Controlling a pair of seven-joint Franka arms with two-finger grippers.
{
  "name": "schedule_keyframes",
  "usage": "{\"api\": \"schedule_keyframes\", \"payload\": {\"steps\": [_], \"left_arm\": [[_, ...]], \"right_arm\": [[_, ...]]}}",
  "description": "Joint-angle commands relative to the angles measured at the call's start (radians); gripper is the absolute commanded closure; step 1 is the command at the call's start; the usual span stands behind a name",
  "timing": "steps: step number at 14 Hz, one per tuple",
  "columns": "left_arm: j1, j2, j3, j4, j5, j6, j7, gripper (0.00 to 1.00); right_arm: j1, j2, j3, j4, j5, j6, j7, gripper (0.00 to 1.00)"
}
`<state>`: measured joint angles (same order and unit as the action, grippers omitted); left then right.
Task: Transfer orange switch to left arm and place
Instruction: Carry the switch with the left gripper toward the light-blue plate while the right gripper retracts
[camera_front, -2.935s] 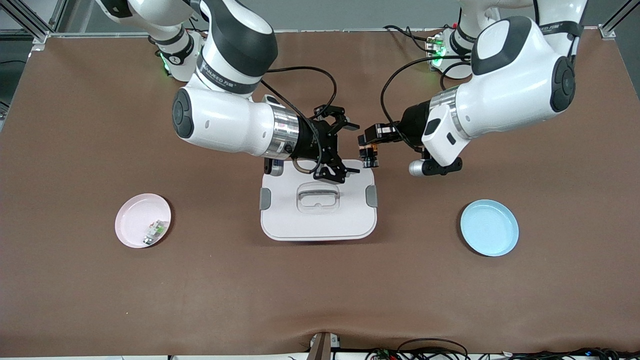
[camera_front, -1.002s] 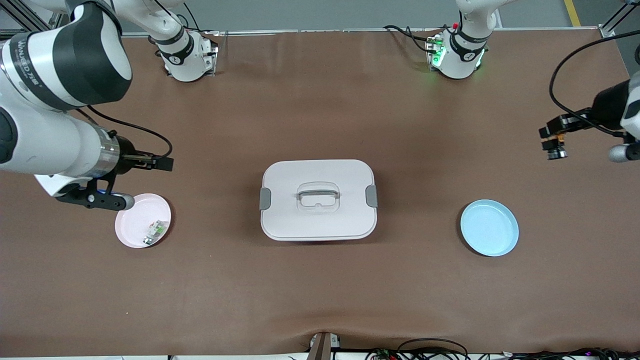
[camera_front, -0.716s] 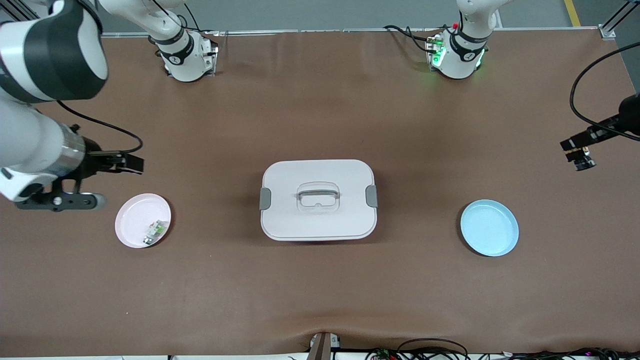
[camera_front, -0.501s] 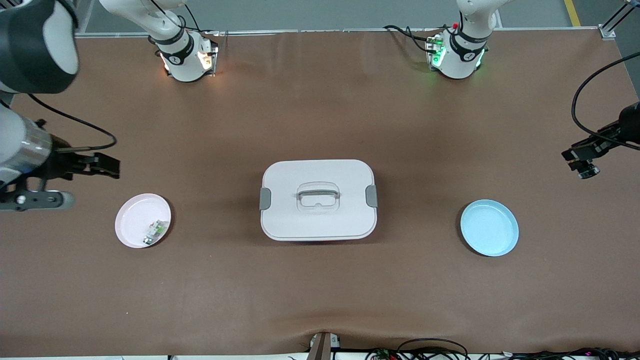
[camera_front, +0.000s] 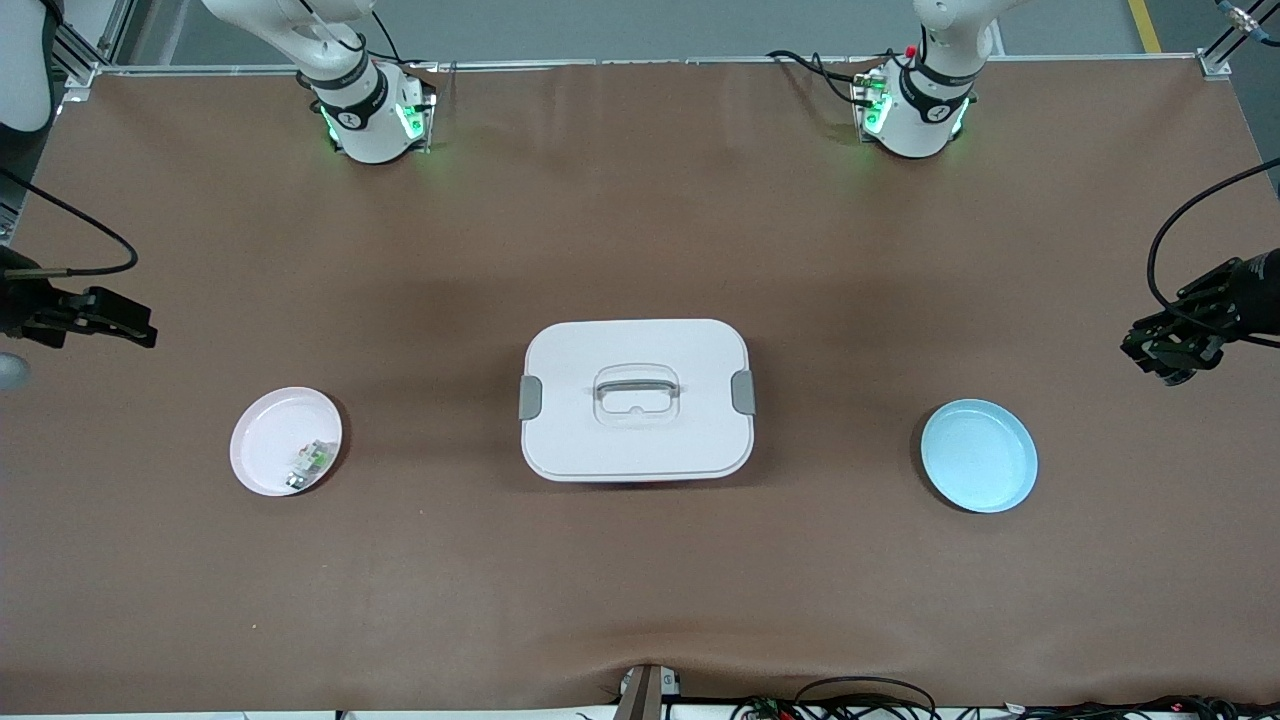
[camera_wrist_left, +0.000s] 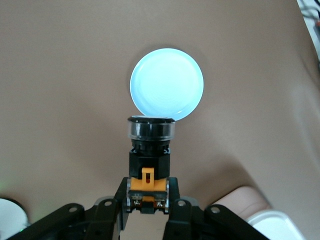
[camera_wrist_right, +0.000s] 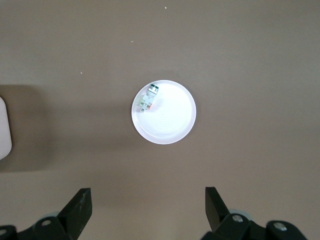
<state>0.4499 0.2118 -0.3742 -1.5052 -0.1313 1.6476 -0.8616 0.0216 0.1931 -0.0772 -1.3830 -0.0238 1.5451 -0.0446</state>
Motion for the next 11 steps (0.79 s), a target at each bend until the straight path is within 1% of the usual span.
{"api": "schedule_keyframes", "payload": {"steps": [1, 2, 3, 7, 9, 11], "left_arm": [[-0.007, 0.033, -0.006, -0.001, 0.057, 0.053, -0.135, 0.85], [-0.010, 0.050, -0.012, -0.001, 0.080, 0.076, -0.199, 0.85], [-0.023, 0.069, -0.014, -0.001, 0.103, 0.101, -0.256, 0.85], [-0.100, 0.150, -0.014, 0.000, 0.225, 0.187, -0.491, 0.85], [-0.112, 0.191, -0.015, 0.000, 0.254, 0.233, -0.580, 0.85], [-0.134, 0.231, -0.014, 0.002, 0.269, 0.267, -0.628, 0.85]], "right_arm": [[-0.058, -0.056, 0.019, -0.074, 0.007, 0.038, -0.003, 0.00], [-0.071, -0.060, 0.016, -0.073, 0.033, 0.029, 0.000, 0.00], [-0.074, -0.066, 0.016, -0.071, 0.039, 0.021, 0.015, 0.00], [-0.091, -0.055, 0.014, -0.071, 0.041, 0.009, 0.020, 0.00], [-0.101, -0.060, 0.016, -0.068, 0.042, 0.007, 0.028, 0.00], [-0.101, -0.064, 0.017, -0.064, 0.042, 0.007, 0.066, 0.00]]}}
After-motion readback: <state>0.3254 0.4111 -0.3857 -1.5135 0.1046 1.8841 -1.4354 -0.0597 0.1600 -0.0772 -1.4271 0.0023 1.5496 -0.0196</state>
